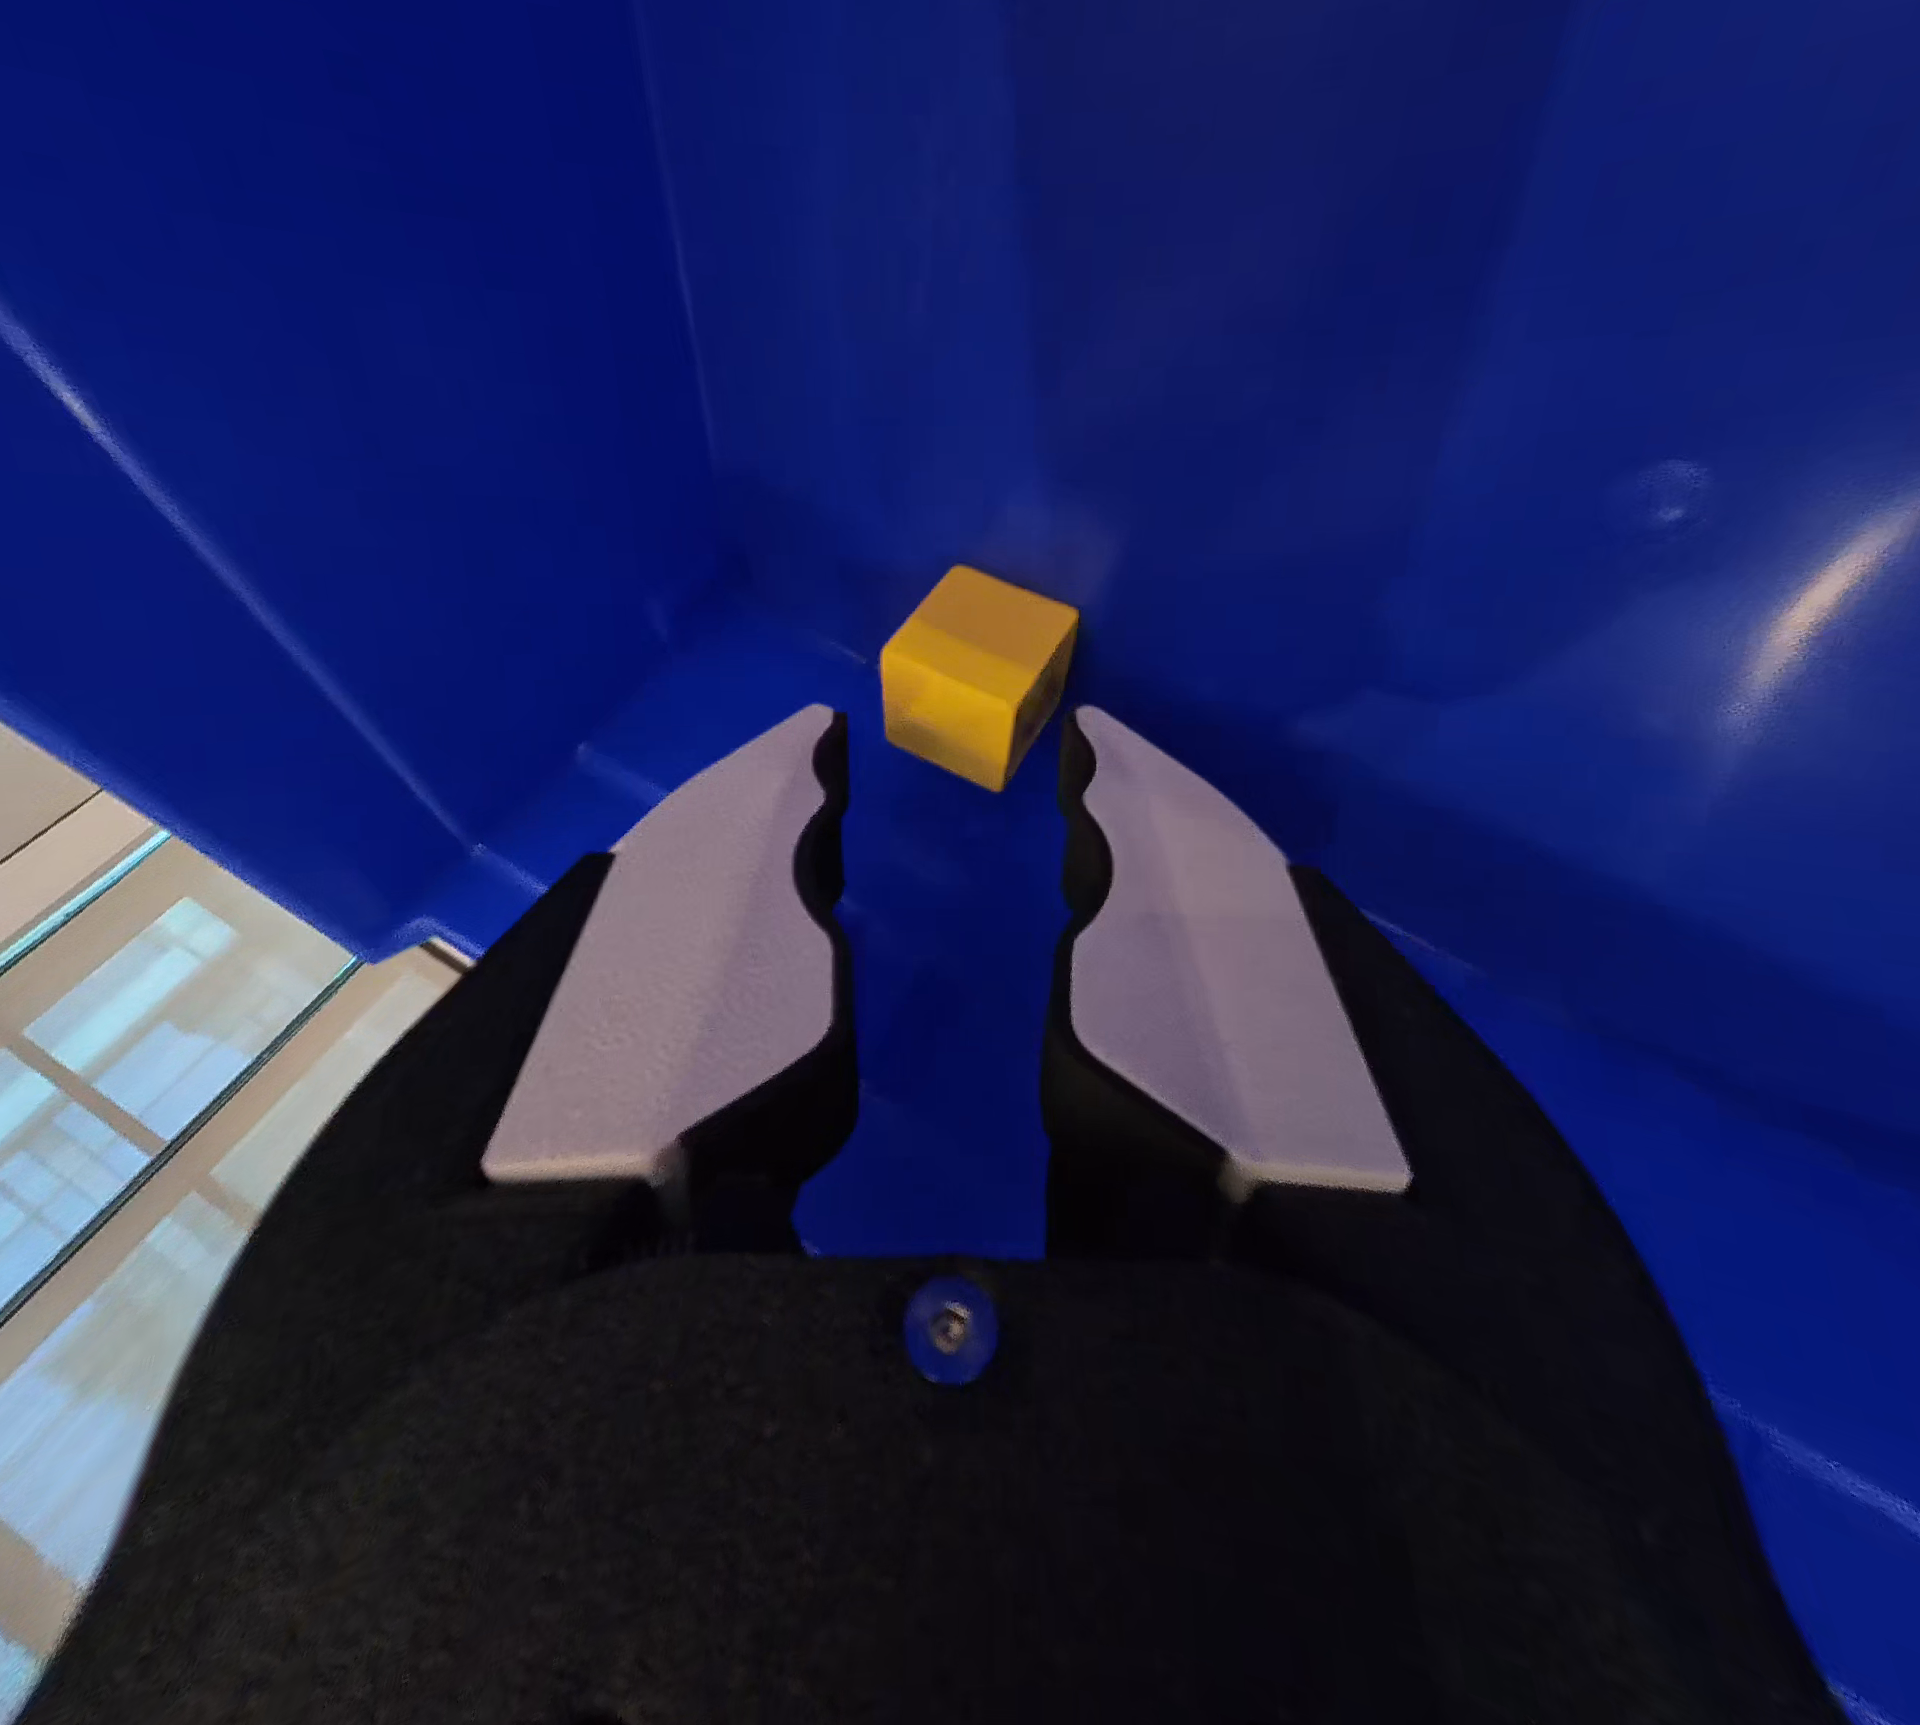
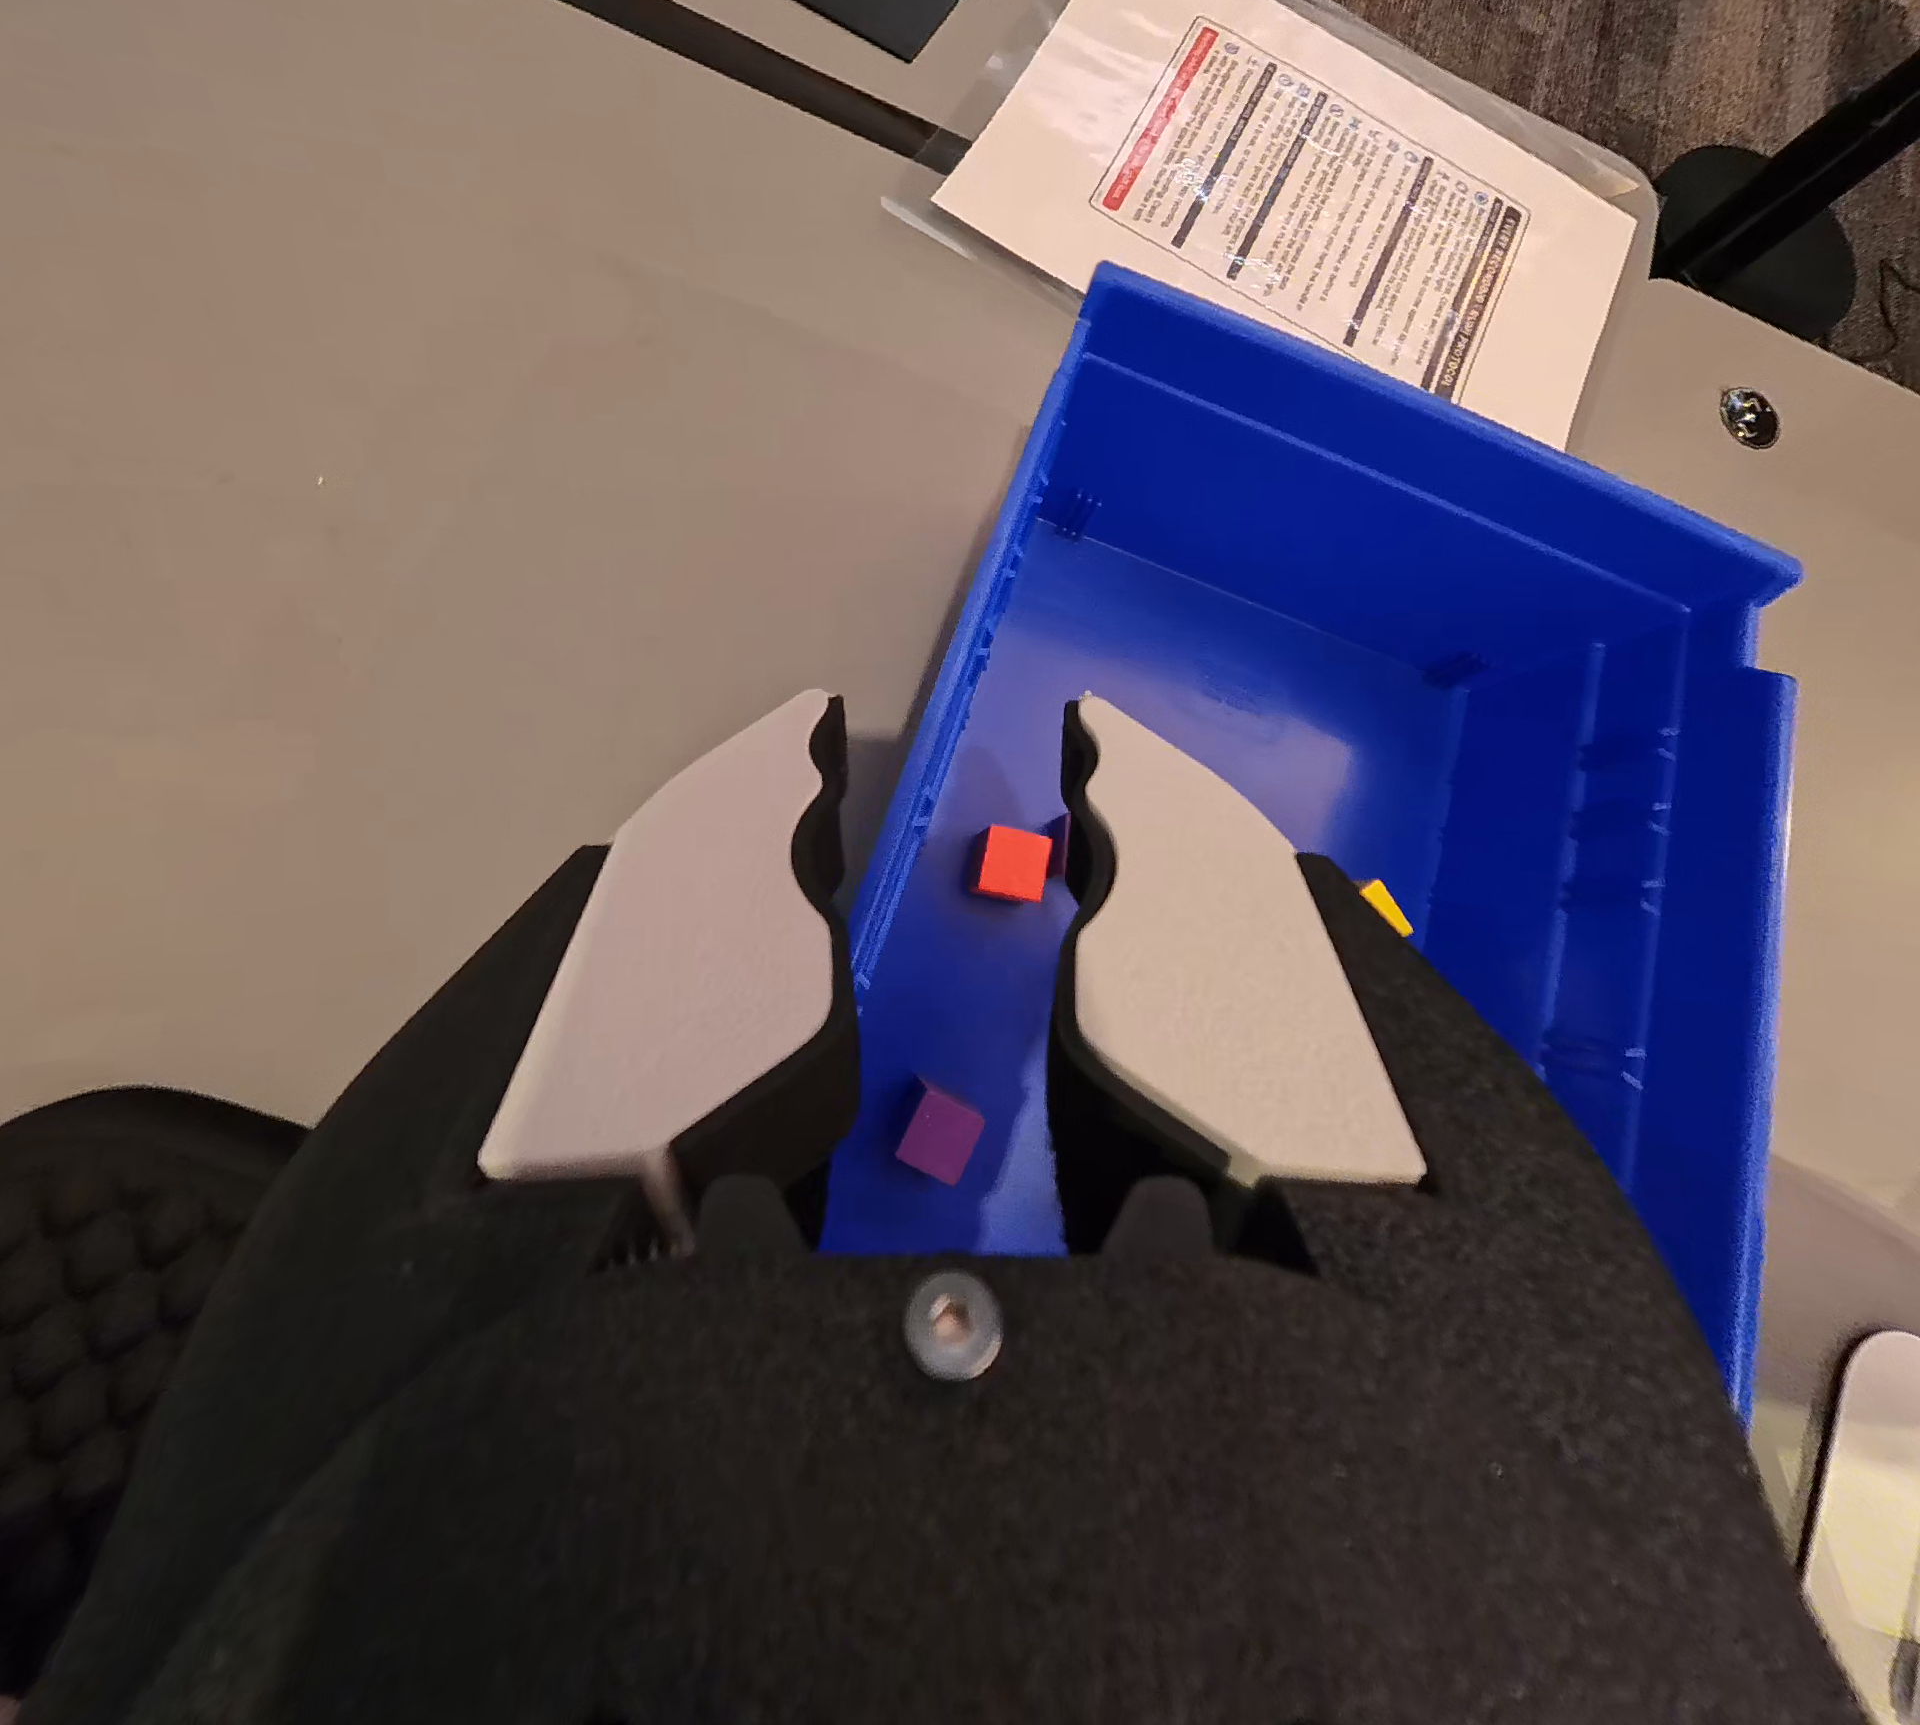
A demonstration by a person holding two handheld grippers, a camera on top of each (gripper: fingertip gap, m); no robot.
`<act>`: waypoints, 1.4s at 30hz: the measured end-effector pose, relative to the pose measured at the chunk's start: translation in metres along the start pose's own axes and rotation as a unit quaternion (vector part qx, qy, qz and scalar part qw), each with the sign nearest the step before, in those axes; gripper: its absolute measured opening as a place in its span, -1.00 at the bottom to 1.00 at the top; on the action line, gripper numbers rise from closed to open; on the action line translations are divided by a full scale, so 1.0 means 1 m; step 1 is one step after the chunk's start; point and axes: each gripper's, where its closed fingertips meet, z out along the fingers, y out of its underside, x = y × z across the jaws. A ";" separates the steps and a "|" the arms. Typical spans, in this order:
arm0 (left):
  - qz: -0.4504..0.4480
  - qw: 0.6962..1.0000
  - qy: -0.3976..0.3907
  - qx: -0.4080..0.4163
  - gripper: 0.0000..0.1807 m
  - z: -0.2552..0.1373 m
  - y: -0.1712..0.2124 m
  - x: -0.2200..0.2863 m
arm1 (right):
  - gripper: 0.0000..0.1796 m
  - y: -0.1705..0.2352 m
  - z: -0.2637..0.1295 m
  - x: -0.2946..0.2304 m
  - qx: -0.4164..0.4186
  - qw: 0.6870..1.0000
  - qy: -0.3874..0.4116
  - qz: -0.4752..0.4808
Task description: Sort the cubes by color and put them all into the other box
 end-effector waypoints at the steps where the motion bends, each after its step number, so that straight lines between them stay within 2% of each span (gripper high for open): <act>1: 0.002 1.000 0.003 -0.004 -0.55 0.002 0.003 0.000 | -0.57 0.000 0.000 -0.001 -0.001 1.000 -0.001 -0.002; 7: 0.026 0.999 0.024 0.001 -0.40 0.008 -0.002 -0.002 | -0.57 -0.002 0.002 -0.007 -0.008 1.000 -0.006 -0.012; 17: 0.077 0.994 0.072 -0.035 -0.58 0.011 -0.002 0.005 | -0.57 -0.001 0.008 -0.015 -0.026 0.999 -0.020 -0.022; 22: 0.106 0.991 0.061 -0.052 -0.65 0.011 -0.002 0.006 | -0.57 0.001 0.011 -0.019 -0.032 0.999 -0.031 -0.025; 28: 0.043 0.996 0.052 -0.054 -0.68 0.002 0.004 0.005 | -0.57 0.003 0.014 -0.021 -0.033 0.998 -0.045 -0.023; 32: 0.011 0.998 -0.019 -0.053 -0.68 -0.017 0.018 -0.015 | -0.57 0.001 0.016 -0.024 -0.027 0.998 -0.056 -0.024; 36: -0.045 0.995 -0.082 -0.043 -0.68 -0.053 0.030 -0.035 | -0.58 -0.002 0.018 -0.029 -0.018 0.997 -0.068 -0.027; 40: -0.100 0.986 -0.137 0.004 -0.68 -0.103 0.024 -0.051 | -0.58 -0.008 0.018 -0.037 -0.005 0.996 -0.085 -0.032; 42: -0.101 0.979 -0.170 0.050 -0.68 -0.133 0.009 -0.057 | -0.58 -0.012 0.018 -0.042 0.001 0.995 -0.094 -0.036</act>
